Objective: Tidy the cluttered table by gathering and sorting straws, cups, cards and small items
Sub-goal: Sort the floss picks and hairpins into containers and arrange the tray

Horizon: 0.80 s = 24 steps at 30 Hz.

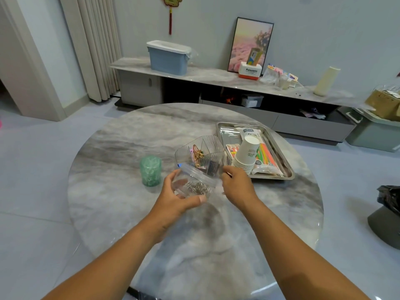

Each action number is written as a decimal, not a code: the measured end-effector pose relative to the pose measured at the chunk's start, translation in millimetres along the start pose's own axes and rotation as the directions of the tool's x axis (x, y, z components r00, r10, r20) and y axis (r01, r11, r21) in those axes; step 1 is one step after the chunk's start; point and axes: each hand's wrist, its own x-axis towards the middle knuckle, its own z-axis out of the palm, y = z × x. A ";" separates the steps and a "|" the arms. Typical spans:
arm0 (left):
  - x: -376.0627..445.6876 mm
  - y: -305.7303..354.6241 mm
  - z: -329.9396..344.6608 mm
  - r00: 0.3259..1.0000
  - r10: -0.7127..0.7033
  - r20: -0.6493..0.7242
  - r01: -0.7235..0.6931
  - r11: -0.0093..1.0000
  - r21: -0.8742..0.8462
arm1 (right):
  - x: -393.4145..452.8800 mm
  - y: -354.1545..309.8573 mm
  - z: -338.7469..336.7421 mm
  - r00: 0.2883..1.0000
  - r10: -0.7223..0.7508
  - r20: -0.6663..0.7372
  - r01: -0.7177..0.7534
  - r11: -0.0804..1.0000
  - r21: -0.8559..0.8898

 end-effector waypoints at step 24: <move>10.8 20.6 12.4 0.990 0.014 0.142 0.023 0.967 -0.254 | -5.5 21.9 -9.5 0.964 -0.034 0.264 0.238 0.548 -0.801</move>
